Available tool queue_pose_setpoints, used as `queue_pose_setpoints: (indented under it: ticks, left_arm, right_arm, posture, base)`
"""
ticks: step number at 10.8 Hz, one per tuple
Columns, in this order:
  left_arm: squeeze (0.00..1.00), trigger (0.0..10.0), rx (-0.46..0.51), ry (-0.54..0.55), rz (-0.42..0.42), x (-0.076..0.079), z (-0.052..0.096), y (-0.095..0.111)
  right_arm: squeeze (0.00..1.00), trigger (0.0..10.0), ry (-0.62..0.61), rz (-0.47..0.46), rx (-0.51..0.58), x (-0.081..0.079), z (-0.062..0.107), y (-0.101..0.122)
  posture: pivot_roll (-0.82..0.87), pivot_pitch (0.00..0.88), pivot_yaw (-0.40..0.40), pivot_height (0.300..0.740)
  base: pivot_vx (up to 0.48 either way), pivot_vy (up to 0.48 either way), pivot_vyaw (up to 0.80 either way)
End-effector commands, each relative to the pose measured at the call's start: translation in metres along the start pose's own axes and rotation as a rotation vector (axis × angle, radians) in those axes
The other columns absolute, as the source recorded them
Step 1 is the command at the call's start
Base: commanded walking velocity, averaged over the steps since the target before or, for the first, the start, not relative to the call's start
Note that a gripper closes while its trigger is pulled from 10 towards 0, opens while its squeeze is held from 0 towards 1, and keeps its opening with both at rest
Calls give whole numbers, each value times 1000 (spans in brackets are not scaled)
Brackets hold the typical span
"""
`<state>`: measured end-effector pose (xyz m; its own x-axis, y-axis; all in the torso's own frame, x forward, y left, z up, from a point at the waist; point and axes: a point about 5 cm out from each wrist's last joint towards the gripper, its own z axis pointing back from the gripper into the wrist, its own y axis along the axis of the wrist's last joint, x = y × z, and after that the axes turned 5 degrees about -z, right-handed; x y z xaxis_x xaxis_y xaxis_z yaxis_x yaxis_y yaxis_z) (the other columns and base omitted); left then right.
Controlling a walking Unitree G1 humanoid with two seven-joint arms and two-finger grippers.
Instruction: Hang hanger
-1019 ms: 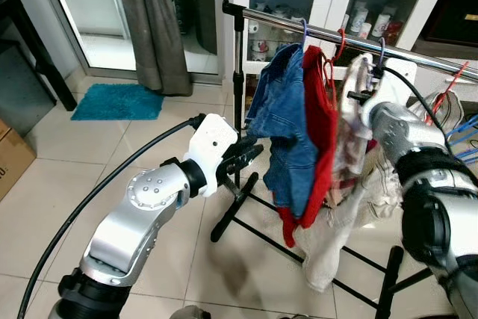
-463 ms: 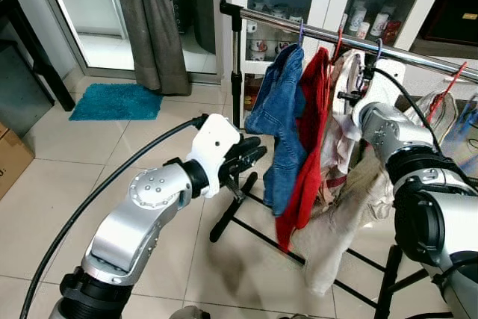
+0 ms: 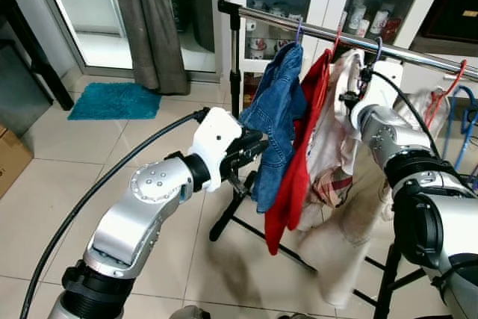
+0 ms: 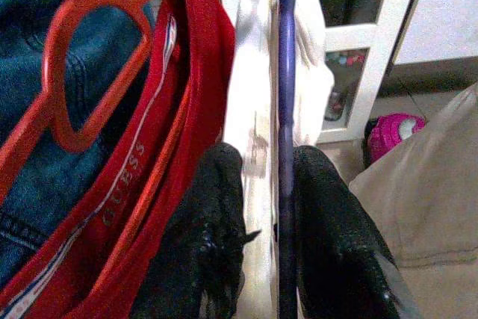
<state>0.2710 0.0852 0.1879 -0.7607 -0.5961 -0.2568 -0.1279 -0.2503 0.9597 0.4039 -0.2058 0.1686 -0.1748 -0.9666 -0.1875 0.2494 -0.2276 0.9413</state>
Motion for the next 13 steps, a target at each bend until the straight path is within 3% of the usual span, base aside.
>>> queue_pose_setpoints:
  ticks: [1, 5, 6, 8, 10, 13]
  left_arm:
    - [0, 10000, 5, 9, -3, -4, 0, 1]
    - [0, 10000, 4, 14, -11, -5, -1, -1]
    - [0, 10000, 2, 16, -11, -5, -2, -2]
    - [0, 10000, -3, 45, -5, -8, -2, -6]
    - [0, 10000, -38, 175, 46, -12, 4, -24]
    - [0, 10000, -26, 246, 62, -10, 10, -30]
  right_arm:
    - [1000, 10000, 10, 3, 22, 1, 0, 1]
    - [1000, 10000, 12, 68, 207, 4, 8, 28]
    - [0, 10000, 15, 64, 275, 7, 16, 35]
    - [0, 10000, 31, 72, 342, 12, 41, 36]
    - [0, 10000, 111, 26, 407, 14, 83, 28]
    - [0, 10000, 181, 44, 409, 4, 127, 6]
  posture:
    - [65, 53, 20, 740]
    - [54, 33, 33, 740]
    - [48, 25, 38, 740]
    - [44, 9, 42, 740]
    - [18, 0, 55, 740]
    - [0, 0, 58, 740]
  base:
    - [0, 0, 0]
    - [0, 0, 0]
    - [0, 0, 0]
    - [0, 0, 0]
    - [0, 0, 0]
    - [0, 0, 0]
